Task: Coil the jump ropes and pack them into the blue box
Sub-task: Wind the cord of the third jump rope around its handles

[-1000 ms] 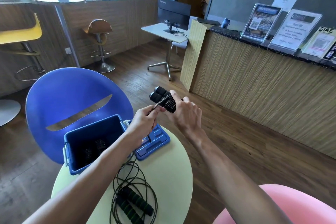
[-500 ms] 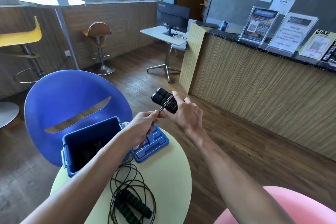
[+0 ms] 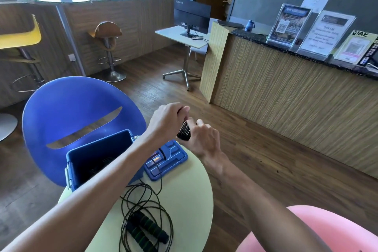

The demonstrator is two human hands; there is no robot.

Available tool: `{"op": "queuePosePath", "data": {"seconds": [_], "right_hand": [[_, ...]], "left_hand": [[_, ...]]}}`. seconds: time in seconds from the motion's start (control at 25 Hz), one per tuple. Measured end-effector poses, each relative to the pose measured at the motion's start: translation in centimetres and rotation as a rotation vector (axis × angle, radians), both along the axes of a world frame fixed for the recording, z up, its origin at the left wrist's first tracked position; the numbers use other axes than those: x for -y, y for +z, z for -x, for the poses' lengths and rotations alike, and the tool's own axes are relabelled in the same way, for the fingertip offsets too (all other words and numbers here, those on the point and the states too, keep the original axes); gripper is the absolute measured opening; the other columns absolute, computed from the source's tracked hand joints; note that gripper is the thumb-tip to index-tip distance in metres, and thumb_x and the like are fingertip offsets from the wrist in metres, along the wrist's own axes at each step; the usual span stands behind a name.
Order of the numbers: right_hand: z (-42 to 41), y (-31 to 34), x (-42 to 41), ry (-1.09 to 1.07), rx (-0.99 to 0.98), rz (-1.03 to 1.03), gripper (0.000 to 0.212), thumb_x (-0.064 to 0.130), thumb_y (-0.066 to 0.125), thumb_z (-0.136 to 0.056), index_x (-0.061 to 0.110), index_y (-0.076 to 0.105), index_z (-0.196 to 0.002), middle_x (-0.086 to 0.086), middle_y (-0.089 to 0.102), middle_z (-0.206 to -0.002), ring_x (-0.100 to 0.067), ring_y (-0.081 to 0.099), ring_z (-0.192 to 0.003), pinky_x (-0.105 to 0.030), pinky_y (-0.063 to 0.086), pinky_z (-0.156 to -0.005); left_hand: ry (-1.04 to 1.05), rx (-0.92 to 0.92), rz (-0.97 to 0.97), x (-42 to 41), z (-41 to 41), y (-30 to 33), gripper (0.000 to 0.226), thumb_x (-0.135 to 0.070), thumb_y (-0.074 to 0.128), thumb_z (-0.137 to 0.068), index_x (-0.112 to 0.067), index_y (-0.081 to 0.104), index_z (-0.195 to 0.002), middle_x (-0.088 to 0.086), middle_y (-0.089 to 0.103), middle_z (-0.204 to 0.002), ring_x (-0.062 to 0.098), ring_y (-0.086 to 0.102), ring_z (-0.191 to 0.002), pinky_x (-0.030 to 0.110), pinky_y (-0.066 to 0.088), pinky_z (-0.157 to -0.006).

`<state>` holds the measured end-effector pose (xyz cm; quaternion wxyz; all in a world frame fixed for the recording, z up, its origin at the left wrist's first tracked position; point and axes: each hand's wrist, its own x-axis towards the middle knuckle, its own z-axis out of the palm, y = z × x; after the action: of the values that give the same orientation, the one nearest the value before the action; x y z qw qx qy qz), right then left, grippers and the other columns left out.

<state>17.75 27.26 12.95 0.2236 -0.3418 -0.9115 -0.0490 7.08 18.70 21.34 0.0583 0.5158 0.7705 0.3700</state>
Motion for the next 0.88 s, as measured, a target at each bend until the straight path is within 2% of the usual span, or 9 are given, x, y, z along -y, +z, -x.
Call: {"op": "queuePosePath", "data": {"seconds": [0.08, 0.2, 0.28, 0.36, 0.48, 0.56, 0.64, 0.76, 0.88], "right_hand": [[0.1, -0.5, 0.9, 0.059, 0.019, -0.055, 0.058, 0.062, 0.070, -0.076, 0.017, 0.062, -0.111, -0.007, 0.061, -0.079, -0.030, 0.065, -0.065, -0.032, 0.044, -0.050], [0.0, -1.1, 1.8, 0.110, 0.007, -0.077, 0.062, 0.066, 0.058, -0.078, 0.015, 0.062, -0.113, -0.008, 0.060, -0.077, -0.030, 0.063, -0.062, -0.032, 0.043, -0.048], [0.0, -0.5, 1.8, 0.058, -0.051, 0.020, 0.064, 0.068, 0.048, -0.079, 0.016, 0.061, -0.114, -0.009, 0.063, -0.080, -0.033, 0.066, -0.066, -0.031, 0.039, -0.051], [0.0, 0.7, 0.9, -0.046, -0.076, 0.143, 0.056, 0.068, 0.051, -0.083, 0.020, 0.059, -0.111, -0.008, 0.066, -0.084, -0.035, 0.070, -0.073, -0.032, 0.040, -0.055], [-0.5, 1.8, -0.5, -0.066, -0.037, 0.225, 0.059, 0.076, 0.056, -0.080, 0.023, 0.055, -0.106, -0.006, 0.068, -0.087, -0.036, 0.070, -0.078, -0.034, 0.041, -0.058], [-0.4, 1.8, -0.4, -0.048, -0.040, 0.295, 0.057, 0.073, 0.060, -0.078, 0.024, 0.054, -0.105, -0.006, 0.070, -0.090, -0.035, 0.070, -0.082, -0.034, 0.039, -0.059], [-0.3, 1.9, -0.1, -0.062, -0.065, 0.324, 0.051, 0.069, 0.062, -0.079, 0.025, 0.055, -0.104, -0.004, 0.072, -0.090, -0.034, 0.070, -0.083, -0.033, 0.039, -0.059], [-0.4, 2.8, 0.0, -0.036, -0.126, 0.392, 0.045, 0.061, 0.065, -0.080, 0.027, 0.059, -0.109, -0.001, 0.074, -0.089, -0.031, 0.070, -0.084, -0.032, 0.040, -0.061], [-0.9, 4.1, 0.1, 0.022, -0.146, 0.475, 0.043, 0.057, 0.069, -0.078, 0.030, 0.060, -0.111, 0.005, 0.072, -0.087, -0.023, 0.067, -0.079, -0.031, 0.045, -0.064]], "left_hand": [[0.029, -0.048, 0.001, -0.6, 1.0, 0.8, 0.038, -0.032, 0.045, -0.099, -0.014, 0.068, -0.074, 0.002, 0.068, -0.076, 0.025, 0.058, -0.071, 0.031, 0.042, -0.064], [0.013, -0.116, 0.060, -0.8, 2.1, 2.1, 0.036, -0.030, 0.046, -0.098, -0.013, 0.069, -0.075, 0.004, 0.068, -0.076, 0.028, 0.057, -0.072, 0.030, 0.038, -0.064], [-0.046, -0.163, 0.080, -0.1, 1.5, 1.8, 0.035, -0.030, 0.047, -0.097, -0.013, 0.067, -0.075, 0.004, 0.065, -0.070, 0.028, 0.055, -0.066, 0.031, 0.040, -0.061], [-0.064, -0.141, 0.076, 1.5, 0.3, -0.1, 0.035, -0.032, 0.045, -0.098, -0.013, 0.061, -0.073, 0.002, 0.060, -0.063, 0.026, 0.054, -0.058, 0.034, 0.044, -0.057], [-0.034, 0.054, 0.045, 3.7, -1.1, -3.5, 0.037, -0.032, 0.043, -0.100, -0.013, 0.059, -0.072, -0.003, 0.054, -0.056, 0.011, 0.046, -0.046, 0.027, 0.040, -0.051], [-0.028, 0.242, 0.055, 4.0, -1.4, -5.0, 0.038, -0.029, 0.042, -0.101, -0.014, 0.060, -0.071, -0.007, 0.049, -0.052, 0.008, 0.039, -0.042, 0.021, 0.034, -0.047], [-0.048, 0.400, 0.086, 4.0, -0.9, -5.9, 0.040, -0.031, 0.041, -0.102, -0.013, 0.059, -0.071, -0.008, 0.045, -0.046, 0.006, 0.035, -0.040, 0.023, 0.033, -0.047], [-0.180, 0.623, 0.126, 4.5, 0.7, -7.4, 0.043, -0.038, 0.038, -0.102, -0.012, 0.052, -0.071, -0.010, 0.036, -0.045, 0.009, 0.028, -0.044, 0.021, 0.027, -0.044], [-0.291, 0.633, 0.092, 5.3, 1.9, -8.8, 0.042, -0.039, 0.038, -0.102, -0.014, 0.049, -0.070, -0.002, 0.035, -0.054, 0.015, 0.029, -0.049, 0.029, 0.030, -0.047]]}}
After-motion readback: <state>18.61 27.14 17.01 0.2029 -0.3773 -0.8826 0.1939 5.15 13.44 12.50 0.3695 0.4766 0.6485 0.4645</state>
